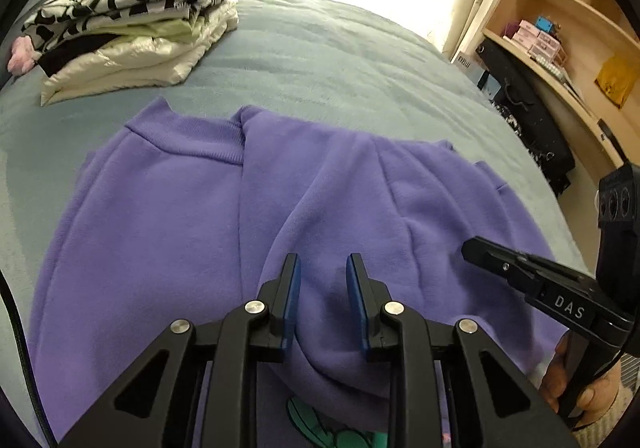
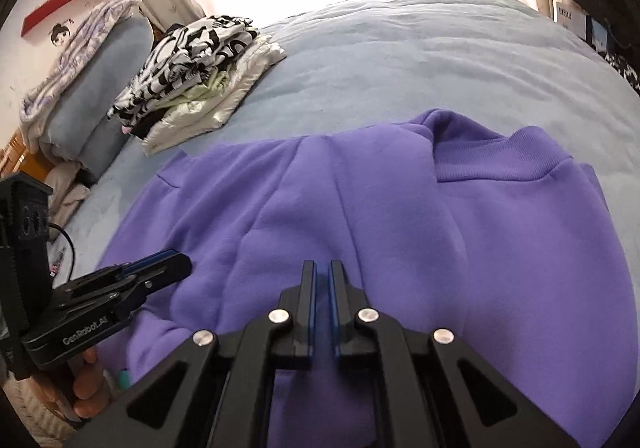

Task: Fold large clothes
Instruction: 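Release the hood and press the folded hoodie flat with both grippers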

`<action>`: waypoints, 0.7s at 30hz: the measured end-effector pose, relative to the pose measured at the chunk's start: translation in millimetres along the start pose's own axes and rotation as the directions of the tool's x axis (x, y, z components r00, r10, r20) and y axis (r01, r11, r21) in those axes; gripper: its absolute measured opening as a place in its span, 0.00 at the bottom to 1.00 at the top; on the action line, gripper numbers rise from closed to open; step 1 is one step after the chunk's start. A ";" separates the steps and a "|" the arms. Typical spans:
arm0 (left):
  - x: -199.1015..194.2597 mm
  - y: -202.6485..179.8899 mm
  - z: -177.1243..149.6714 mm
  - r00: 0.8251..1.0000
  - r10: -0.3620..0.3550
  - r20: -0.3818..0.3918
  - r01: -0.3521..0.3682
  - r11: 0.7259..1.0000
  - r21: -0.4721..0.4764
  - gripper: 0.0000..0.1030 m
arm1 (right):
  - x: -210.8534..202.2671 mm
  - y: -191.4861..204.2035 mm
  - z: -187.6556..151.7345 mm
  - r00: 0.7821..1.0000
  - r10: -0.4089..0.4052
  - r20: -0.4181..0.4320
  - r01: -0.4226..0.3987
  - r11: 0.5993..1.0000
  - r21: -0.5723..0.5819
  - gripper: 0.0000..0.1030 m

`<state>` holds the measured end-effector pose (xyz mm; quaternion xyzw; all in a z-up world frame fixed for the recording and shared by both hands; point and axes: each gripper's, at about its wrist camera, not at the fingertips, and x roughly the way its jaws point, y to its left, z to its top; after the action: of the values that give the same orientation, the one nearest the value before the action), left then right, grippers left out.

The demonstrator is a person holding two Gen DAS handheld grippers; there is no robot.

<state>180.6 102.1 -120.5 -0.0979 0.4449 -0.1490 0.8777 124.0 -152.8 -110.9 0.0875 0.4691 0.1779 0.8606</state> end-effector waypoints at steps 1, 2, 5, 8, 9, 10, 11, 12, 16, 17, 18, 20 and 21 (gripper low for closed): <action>-6.6 -1.5 0.1 1.000 -0.007 0.011 0.007 1.000 0.004 0.22 | -4.5 2.1 -0.8 1.000 0.015 0.002 -0.015 1.000 0.007 0.06; -14.8 -4.6 -0.9 1.000 -0.011 0.021 0.011 1.000 0.017 0.22 | -12.9 3.9 -2.6 0.999 0.033 0.008 -0.033 0.999 0.014 0.06; -34.4 -14.8 -8.2 0.999 -0.037 0.034 0.035 0.998 0.047 0.22 | -30.2 12.9 -10.3 0.998 0.059 0.014 -0.060 0.998 0.004 0.06; -40.7 -26.7 -20.7 0.998 -0.067 0.008 0.066 0.995 0.071 0.22 | -41.0 23.9 -21.2 0.996 0.086 0.008 -0.086 0.996 -0.008 0.06; -39.1 -29.7 -24.8 0.997 -0.074 -0.005 0.075 0.995 0.073 0.22 | -43.0 27.9 -26.6 0.995 0.099 0.000 -0.099 0.995 -0.008 0.06; -35.8 -32.8 -28.3 0.997 -0.077 -0.018 0.078 0.994 0.076 0.22 | -42.9 30.8 -30.9 0.994 0.109 -0.009 -0.109 0.994 -0.007 0.06; -31.5 -35.8 -32.7 0.997 -0.070 -0.029 0.072 0.994 0.082 0.22 | -41.1 34.1 -36.1 0.993 0.114 -0.019 -0.114 0.993 -0.008 0.06; -26.1 -37.1 -36.4 0.998 -0.053 -0.045 0.057 0.994 0.090 0.22 | -38.0 37.0 -40.0 0.994 0.108 -0.023 -0.108 0.994 -0.014 0.06; -5.2 -38.2 -46.9 0.997 0.013 -0.078 -0.003 0.992 0.129 0.22 | -17.2 39.2 -57.2 0.996 0.056 -0.063 -0.058 0.998 -0.031 0.06; -1.5 -38.3 -49.1 0.996 0.027 -0.082 -0.015 0.990 0.139 0.22 | -13.6 38.7 -60.2 0.997 0.054 -0.060 -0.056 0.998 -0.033 0.06; -0.1 -38.1 -49.6 0.996 0.031 -0.079 -0.019 0.990 0.142 0.22 | -10.9 37.4 -62.8 0.997 0.055 -0.056 -0.057 0.998 -0.034 0.06; 2.6 -38.6 -51.5 0.996 0.043 -0.074 -0.031 0.988 0.150 0.22 | -7.5 36.3 -65.3 0.997 0.053 -0.047 -0.055 0.998 -0.037 0.06; 3.3 -38.5 -51.6 0.996 0.046 -0.072 -0.035 0.988 0.153 0.22 | -6.9 37.4 -66.5 0.998 0.047 -0.043 -0.048 0.998 -0.044 0.06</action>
<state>134.0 62.9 -141.5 -0.0163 0.4668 -0.1680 0.8681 56.4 -122.2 -129.9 0.0756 0.4808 0.2105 0.8478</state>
